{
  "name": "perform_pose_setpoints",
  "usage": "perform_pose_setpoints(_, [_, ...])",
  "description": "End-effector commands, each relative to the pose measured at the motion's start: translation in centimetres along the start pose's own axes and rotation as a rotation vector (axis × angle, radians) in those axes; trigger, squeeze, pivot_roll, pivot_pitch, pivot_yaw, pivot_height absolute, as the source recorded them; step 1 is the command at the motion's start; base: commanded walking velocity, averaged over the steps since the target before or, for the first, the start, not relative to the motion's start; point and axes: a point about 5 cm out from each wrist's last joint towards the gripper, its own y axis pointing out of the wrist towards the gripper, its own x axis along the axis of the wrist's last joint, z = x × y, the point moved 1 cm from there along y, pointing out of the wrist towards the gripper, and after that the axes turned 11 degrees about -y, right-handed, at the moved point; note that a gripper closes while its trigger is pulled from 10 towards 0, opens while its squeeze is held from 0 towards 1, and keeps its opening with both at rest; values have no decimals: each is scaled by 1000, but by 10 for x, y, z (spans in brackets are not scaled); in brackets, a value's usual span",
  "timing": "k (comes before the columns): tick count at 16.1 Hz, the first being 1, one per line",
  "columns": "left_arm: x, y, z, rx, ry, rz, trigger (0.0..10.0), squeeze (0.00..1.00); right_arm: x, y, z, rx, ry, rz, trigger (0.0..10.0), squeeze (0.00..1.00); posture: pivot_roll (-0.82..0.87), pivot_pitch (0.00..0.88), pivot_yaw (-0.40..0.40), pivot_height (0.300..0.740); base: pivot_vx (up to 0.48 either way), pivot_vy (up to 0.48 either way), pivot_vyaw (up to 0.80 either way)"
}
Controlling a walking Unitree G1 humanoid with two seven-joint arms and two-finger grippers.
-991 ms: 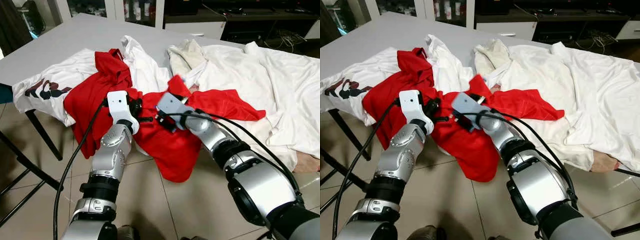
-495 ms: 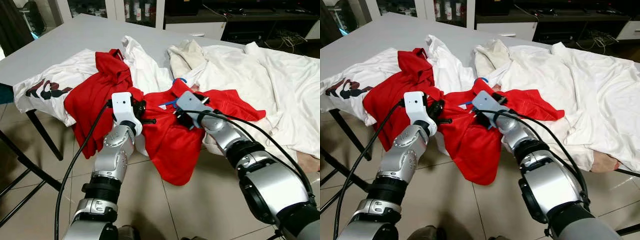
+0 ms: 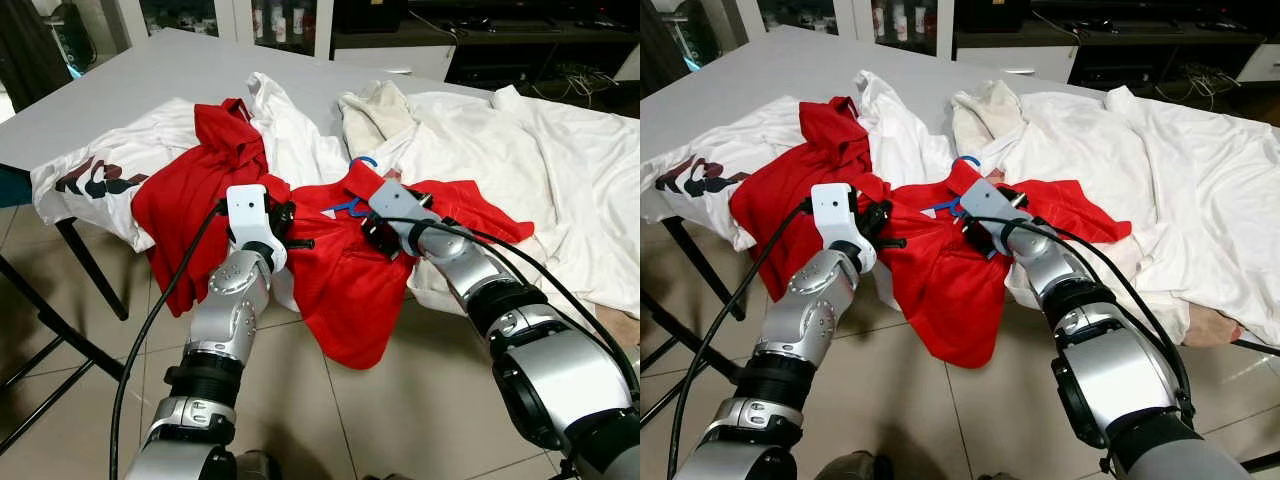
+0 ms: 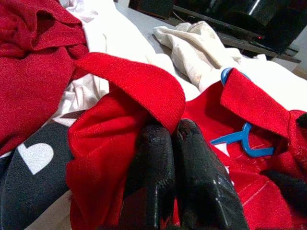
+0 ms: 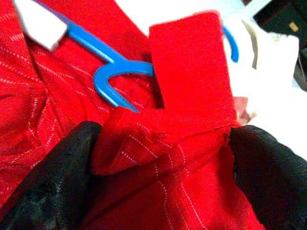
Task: Hang hanger
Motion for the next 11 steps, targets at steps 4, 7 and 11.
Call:
perform_pose_setpoints(4, [5, 1, -2, 3, 4, -21, 10000, 0, 42, -1, -36, -99, 26, -170, 10000, 0, 99, 21, -38, 740, 0, 0, 0])
perform_pose_setpoints(7, [4, -1, -1, 8, 2, -23, 10000, 0, 44, 3, -23, -74, 18, -169, 10000, 0, 106, 22, -43, 740, 0, 0, 0])
perform_pose_setpoints(11, [4, -2, -1, 9, 1, -23, 10000, 0, 29, 9, 18, 21, 14, -101, 10000, 0, 115, 27, -42, 740, 0, 0, 0])
